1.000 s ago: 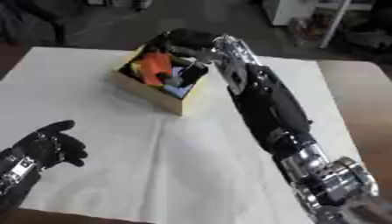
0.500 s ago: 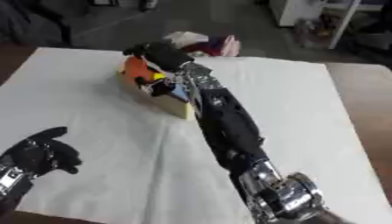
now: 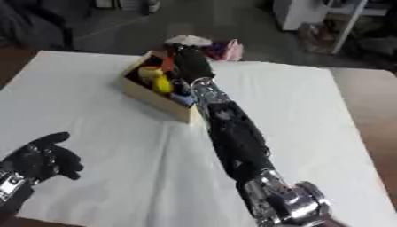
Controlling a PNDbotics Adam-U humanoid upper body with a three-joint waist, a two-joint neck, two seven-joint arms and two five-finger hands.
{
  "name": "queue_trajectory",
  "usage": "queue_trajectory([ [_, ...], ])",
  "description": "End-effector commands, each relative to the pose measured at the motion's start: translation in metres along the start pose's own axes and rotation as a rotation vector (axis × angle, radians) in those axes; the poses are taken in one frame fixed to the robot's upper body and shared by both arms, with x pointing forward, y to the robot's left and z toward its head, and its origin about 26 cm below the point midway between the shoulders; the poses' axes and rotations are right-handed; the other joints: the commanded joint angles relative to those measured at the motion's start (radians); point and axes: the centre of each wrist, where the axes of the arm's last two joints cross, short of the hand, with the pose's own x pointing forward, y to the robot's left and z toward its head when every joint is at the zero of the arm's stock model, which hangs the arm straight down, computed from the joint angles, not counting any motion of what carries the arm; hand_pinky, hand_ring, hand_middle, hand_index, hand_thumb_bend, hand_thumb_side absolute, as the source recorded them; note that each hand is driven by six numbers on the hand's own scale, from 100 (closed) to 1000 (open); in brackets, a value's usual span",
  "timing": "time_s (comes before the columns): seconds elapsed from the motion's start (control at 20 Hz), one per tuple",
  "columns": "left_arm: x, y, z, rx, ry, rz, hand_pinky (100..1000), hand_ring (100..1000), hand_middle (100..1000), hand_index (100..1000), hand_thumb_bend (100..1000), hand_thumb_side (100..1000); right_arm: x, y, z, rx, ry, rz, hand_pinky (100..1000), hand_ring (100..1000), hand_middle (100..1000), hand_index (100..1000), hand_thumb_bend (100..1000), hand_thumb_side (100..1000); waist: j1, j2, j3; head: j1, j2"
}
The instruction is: Pick up objects on the table and place them in the box.
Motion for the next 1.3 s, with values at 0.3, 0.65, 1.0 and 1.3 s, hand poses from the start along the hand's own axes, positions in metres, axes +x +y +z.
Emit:
queue_trajectory([
  [0.3, 0.006, 0.002, -0.001, 0.001, -0.024, -0.008, 657, 683, 642, 927, 100, 818, -0.018, -0.005, -0.003, -0.039, 0.048, 0.045, 893, 893, 966, 1000, 100, 100, 0.010, -0.016, -0.005, 0.011, -0.014],
  [0.65, 0.006, 0.002, -0.001, 0.005, -0.021, -0.008, 658, 684, 642, 927, 100, 819, -0.023, -0.005, -0.002, 0.009, -0.009, 0.056, 954, 1000, 1000, 1000, 100, 113, 0.009, -0.018, -0.009, 0.018, -0.012],
  [1.0, 0.003, 0.003, 0.003, 0.021, -0.001, -0.011, 659, 684, 641, 926, 100, 825, -0.040, -0.036, -0.010, -0.091, -0.118, -0.012, 940, 966, 994, 1000, 100, 100, 0.001, -0.027, -0.028, 0.041, 0.001],
  [1.3, 0.001, 0.004, 0.008, 0.034, 0.019, -0.019, 660, 686, 643, 927, 100, 819, -0.065, -0.075, 0.008, -0.257, -0.285, -0.291, 888, 873, 904, 1000, 100, 100, -0.015, -0.041, -0.060, 0.066, 0.018],
])
